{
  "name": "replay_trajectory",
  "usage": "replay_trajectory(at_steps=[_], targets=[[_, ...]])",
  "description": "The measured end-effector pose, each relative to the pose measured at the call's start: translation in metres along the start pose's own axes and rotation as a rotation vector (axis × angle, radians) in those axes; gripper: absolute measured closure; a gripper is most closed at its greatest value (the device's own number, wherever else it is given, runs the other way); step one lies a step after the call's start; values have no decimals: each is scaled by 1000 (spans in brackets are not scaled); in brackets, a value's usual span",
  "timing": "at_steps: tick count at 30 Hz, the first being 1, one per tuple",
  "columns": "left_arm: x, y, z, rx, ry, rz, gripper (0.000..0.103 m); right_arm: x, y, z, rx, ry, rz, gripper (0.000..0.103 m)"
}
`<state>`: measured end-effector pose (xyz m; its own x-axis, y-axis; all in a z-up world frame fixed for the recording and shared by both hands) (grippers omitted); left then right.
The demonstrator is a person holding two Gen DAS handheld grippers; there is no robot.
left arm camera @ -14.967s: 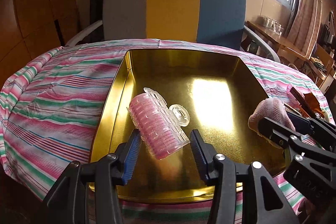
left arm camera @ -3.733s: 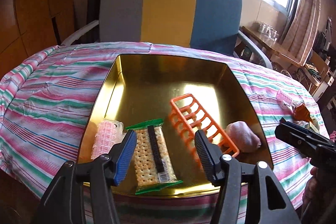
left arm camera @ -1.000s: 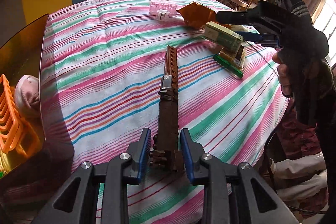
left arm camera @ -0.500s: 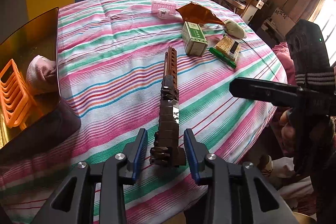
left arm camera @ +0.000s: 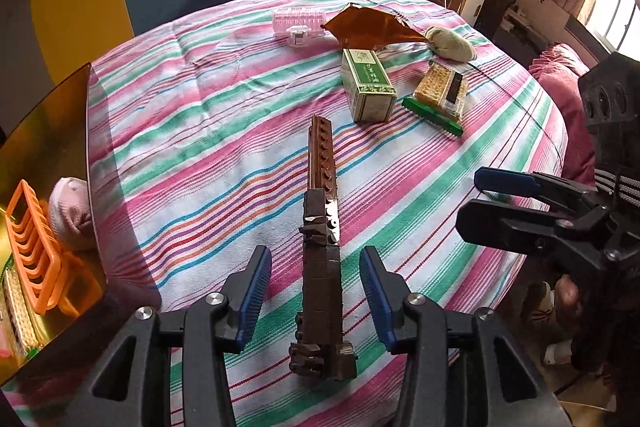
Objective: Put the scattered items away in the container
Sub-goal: 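Grasp the green essential-oil box with the right tool while the left tool holds the comb strip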
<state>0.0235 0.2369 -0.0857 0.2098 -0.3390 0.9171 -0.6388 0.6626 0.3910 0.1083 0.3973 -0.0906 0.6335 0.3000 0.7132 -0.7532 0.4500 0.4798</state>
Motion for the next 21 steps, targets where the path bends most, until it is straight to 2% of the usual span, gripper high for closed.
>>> replay_trajectory(at_steps=[4, 8, 14, 21], targets=[[-3, -1, 2, 5, 19, -10, 57, 1, -2, -1, -13, 9, -27, 0], [-2, -5, 4, 14, 30, -33, 61, 0, -4, 1, -11, -11, -38, 0], [5, -16, 15, 62, 22, -57, 74, -5, 1, 8, 27, -59, 23, 0], [13, -32, 26, 96, 3, -68, 75, -8, 1, 15, 40, -124, 22, 0]])
Point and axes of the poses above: each gripper's, at about its wrist camera, not at the fingertips, and x roughly against the way its jaws point, z to its left, y to its top, the point moved 1 cm from there along -x, roughly the way its jaws point, and after that the axes turned 4 degrees about z, right-handed, at the moved point
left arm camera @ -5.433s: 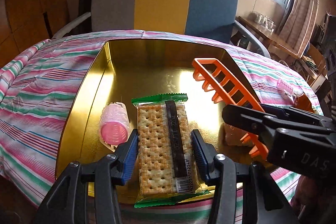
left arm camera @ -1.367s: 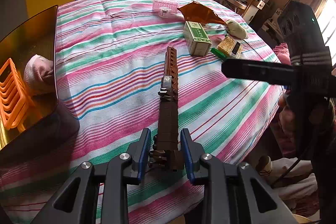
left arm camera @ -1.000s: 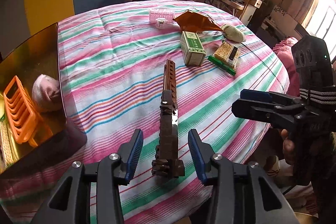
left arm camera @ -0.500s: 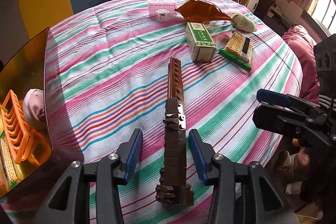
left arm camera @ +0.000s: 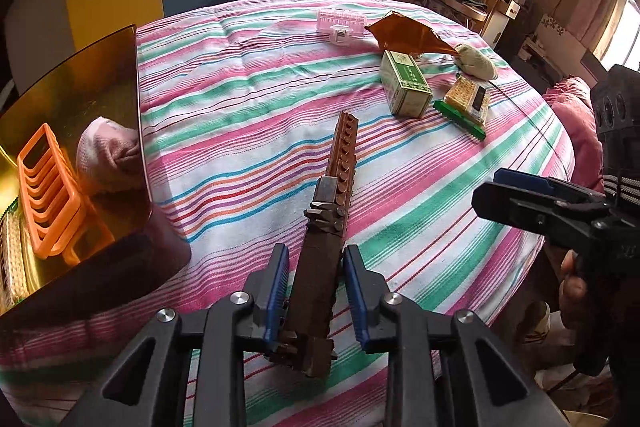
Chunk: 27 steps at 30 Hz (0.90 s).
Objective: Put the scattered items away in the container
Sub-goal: 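Grasp the green essential-oil box with the right tool while the left tool holds the comb strip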
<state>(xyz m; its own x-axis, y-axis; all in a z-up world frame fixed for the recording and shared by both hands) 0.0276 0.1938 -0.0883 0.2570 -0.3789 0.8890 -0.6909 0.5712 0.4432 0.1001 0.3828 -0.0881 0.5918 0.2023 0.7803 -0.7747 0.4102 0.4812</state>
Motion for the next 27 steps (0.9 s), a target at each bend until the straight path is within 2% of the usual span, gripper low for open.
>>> replay_trajectory(at_steps=[4, 11, 19, 23, 24, 26, 27], targets=[[1, -3, 1, 3, -3, -7, 75, 2, 9, 0, -26, -19, 0, 15], [0, -5, 2, 11, -13, -10, 75, -5, 50, 6, 5, -87, -33, 30], [-1, -6, 4, 13, -23, -13, 74, -37, 100, 9, -12, -190, -15, 31], [-1, -5, 4, 12, -26, -15, 74, -59, 109, 16, 38, -271, 32, 32], [-1, -5, 5, 13, -28, -15, 74, -64, 111, 17, 50, -291, 43, 35], [-1, -6, 5, 15, -32, -17, 74, -70, 111, 20, 84, -337, 55, 60], [-2, -6, 6, 15, -34, -18, 74, -69, 108, 20, 95, -338, 54, 64]])
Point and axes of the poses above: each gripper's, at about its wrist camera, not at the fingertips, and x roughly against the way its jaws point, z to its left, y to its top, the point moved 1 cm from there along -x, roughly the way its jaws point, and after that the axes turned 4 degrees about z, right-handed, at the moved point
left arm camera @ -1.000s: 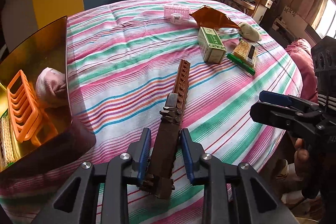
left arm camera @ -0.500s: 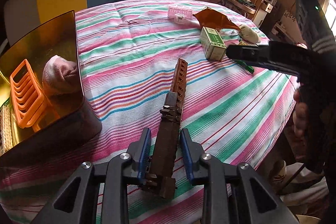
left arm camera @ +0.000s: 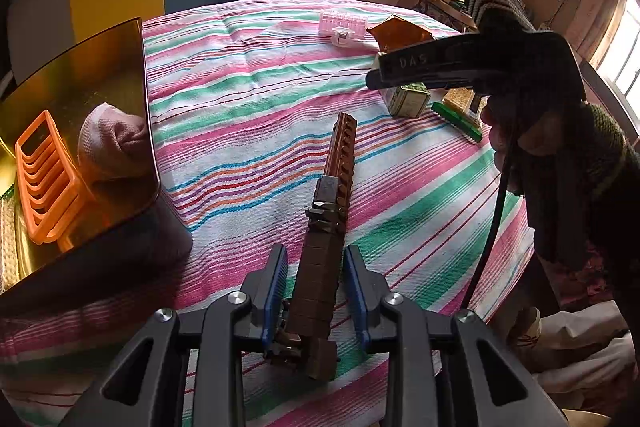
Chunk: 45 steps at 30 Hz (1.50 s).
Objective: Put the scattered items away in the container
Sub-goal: 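Grasp the green essential-oil box with the right tool while the left tool holds the comb strip, then carry comb strip and green box over the tray, open the right tool to drop the box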
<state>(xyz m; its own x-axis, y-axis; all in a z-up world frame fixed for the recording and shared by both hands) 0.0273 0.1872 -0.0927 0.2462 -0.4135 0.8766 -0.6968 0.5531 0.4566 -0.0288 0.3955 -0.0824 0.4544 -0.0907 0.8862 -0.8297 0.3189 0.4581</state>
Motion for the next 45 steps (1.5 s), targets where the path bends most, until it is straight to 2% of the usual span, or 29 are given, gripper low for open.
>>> replay_trajectory(at_steps=[2, 7, 9, 14, 16, 17, 19, 22, 25, 27, 30, 36, 45], targets=[[0, 0, 0, -2, -1, -3, 74, 1, -6, 0, 21, -2, -4, 72], [-1, -1, -3, -17, -4, -9, 68, 16, -34, 3, 75, 48, -5, 72], [-1, -1, -5, -29, -12, -9, 59, 24, -49, 3, 95, 70, -5, 72], [1, 6, -1, -1, -56, 12, 56, 42, -81, 2, 135, 65, -6, 72], [1, 10, 1, 3, -63, 24, 59, 46, -88, 0, 136, 59, -10, 72], [1, 11, 1, 0, -57, 27, 63, 47, -90, -2, 129, 62, -11, 71], [0, 12, 0, -11, -42, 32, 65, 46, -92, -5, 111, 74, -11, 71], [-1, 12, -4, -42, -13, 39, 66, 45, -93, -6, 98, 82, -10, 70], [-3, 11, -9, -86, 34, 39, 74, 44, -94, -5, 107, 81, -17, 69], [-3, 11, -10, -90, 34, 34, 80, 44, -95, -6, 100, 88, -25, 69], [0, 9, -11, -89, 27, 28, 84, 45, -97, -5, 102, 81, -42, 70], [10, 6, -9, -61, -9, 0, 84, 48, -100, -5, 79, 84, -58, 72], [45, 13, 1, -17, -21, -114, 84, 60, -100, 4, 36, 162, -69, 72]])
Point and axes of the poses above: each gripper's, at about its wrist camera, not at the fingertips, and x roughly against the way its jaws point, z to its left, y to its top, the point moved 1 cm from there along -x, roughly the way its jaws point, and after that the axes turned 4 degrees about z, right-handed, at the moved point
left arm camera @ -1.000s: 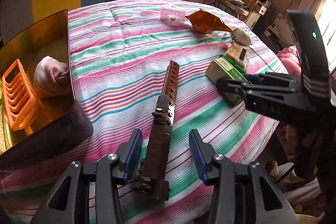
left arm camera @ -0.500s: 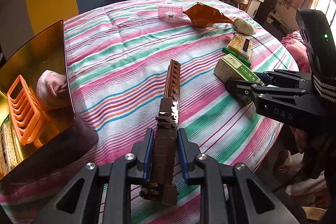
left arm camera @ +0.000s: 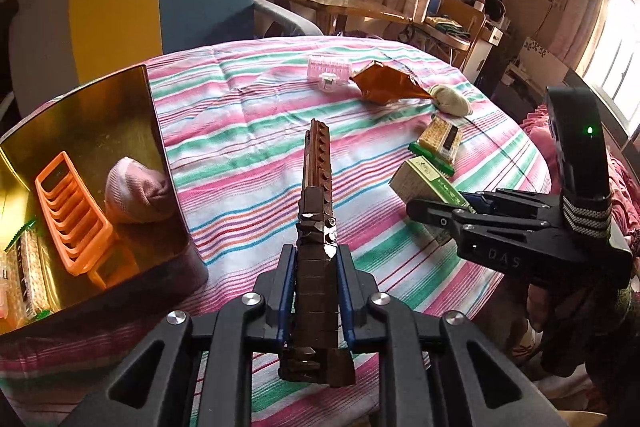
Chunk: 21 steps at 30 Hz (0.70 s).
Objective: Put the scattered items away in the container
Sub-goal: 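Carry comb strip and green box over the tray, open the right tool to drop the box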
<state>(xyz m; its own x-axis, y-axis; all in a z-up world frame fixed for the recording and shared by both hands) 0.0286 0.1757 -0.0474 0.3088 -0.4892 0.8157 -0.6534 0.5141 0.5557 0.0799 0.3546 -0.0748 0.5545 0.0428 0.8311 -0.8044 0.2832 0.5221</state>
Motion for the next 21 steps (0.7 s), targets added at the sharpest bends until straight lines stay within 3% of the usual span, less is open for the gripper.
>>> replay_trajectory(at_steps=[9, 21], targets=[[35, 9, 32, 95, 35, -90, 84, 9, 25, 54, 104, 77, -44, 72], [64, 15, 121, 258, 213, -146, 84, -4, 76, 163, 308, 185, -96, 72]])
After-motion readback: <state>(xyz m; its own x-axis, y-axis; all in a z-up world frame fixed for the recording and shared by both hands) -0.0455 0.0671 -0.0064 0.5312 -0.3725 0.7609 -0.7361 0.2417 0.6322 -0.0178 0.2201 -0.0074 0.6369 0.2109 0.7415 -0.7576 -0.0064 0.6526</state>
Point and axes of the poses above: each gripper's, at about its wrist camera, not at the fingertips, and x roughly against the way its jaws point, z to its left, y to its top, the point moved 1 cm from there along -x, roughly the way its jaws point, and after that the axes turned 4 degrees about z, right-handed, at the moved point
